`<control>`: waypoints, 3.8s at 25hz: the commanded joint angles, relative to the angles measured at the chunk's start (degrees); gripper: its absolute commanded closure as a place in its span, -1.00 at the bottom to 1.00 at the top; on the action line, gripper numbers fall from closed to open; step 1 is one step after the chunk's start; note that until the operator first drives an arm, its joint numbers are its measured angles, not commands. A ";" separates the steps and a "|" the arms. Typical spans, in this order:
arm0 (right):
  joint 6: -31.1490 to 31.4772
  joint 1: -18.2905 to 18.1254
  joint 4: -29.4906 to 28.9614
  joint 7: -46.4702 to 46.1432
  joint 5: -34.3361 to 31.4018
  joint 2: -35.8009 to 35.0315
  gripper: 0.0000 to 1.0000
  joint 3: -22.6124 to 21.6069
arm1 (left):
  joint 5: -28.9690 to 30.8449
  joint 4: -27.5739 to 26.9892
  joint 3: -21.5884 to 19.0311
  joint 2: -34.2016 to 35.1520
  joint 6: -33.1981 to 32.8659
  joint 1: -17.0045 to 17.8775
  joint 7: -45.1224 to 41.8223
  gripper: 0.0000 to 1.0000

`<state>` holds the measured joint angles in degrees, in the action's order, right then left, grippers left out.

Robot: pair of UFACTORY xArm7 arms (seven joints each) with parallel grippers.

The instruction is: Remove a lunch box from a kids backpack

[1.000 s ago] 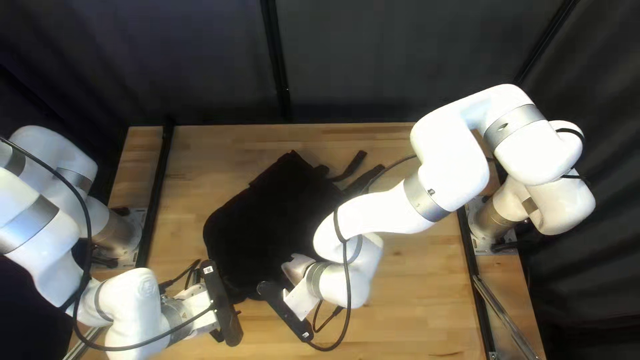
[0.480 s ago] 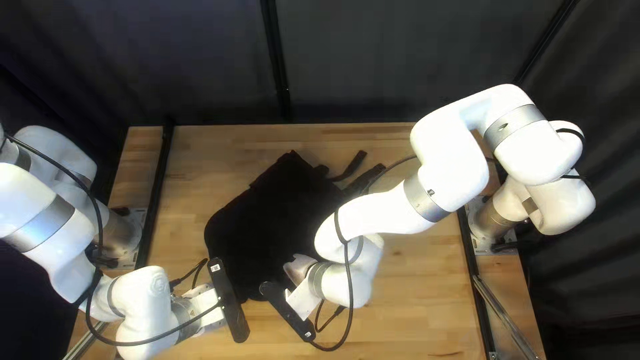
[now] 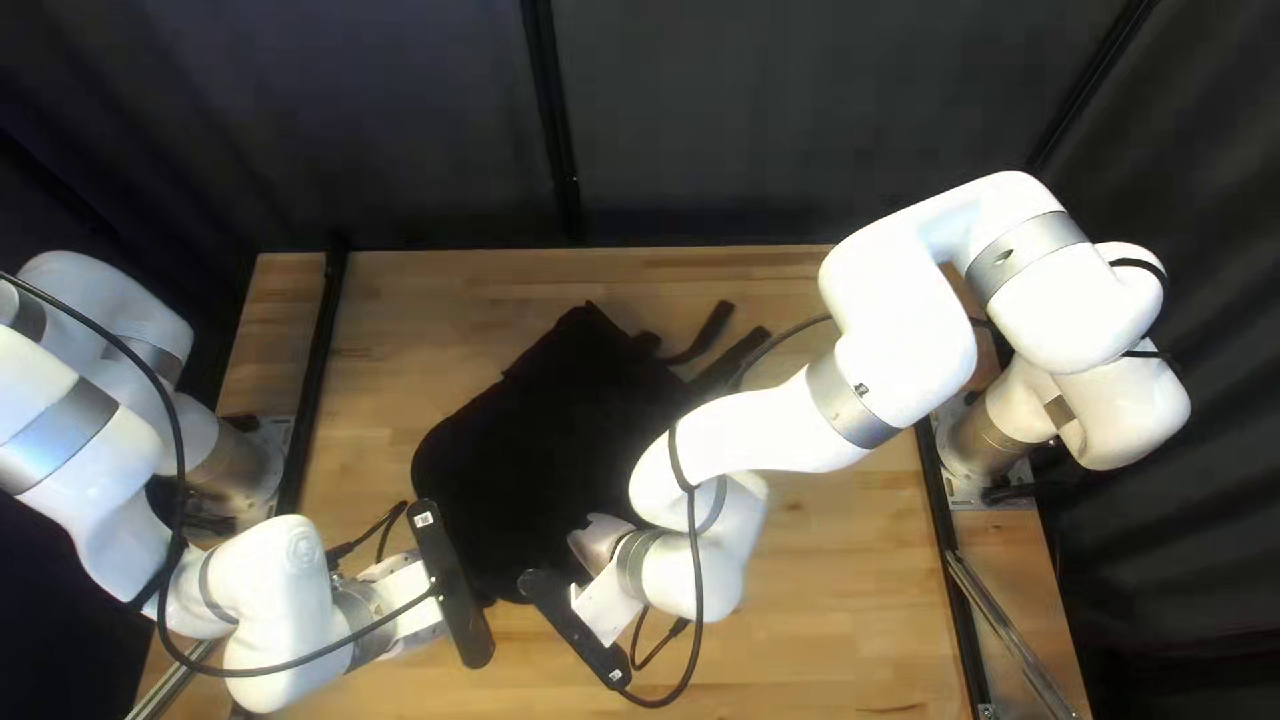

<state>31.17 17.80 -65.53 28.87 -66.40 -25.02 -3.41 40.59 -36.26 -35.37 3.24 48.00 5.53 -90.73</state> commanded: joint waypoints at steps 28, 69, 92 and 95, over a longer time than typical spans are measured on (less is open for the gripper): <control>-0.70 -0.05 0.31 -0.19 1.25 -0.08 1.00 -0.78 | -12.35 5.06 2.35 10.63 4.67 1.96 8.14 1.00; -5.63 -1.00 -0.71 -0.88 0.04 -2.78 1.00 -0.97 | -17.68 9.83 14.77 18.74 9.26 -0.93 25.08 1.00; -7.94 -1.38 0.21 1.42 -1.75 -3.78 1.00 0.00 | -13.75 8.47 23.11 15.72 5.01 -6.60 36.38 1.00; -8.12 -1.28 0.44 1.92 -2.08 -3.74 1.00 0.10 | -13.32 7.50 23.83 14.89 5.15 -7.25 37.54 1.00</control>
<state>23.19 16.46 -65.25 30.50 -68.26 -28.79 -3.39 27.00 -28.20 -11.97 18.66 53.10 -1.31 -53.83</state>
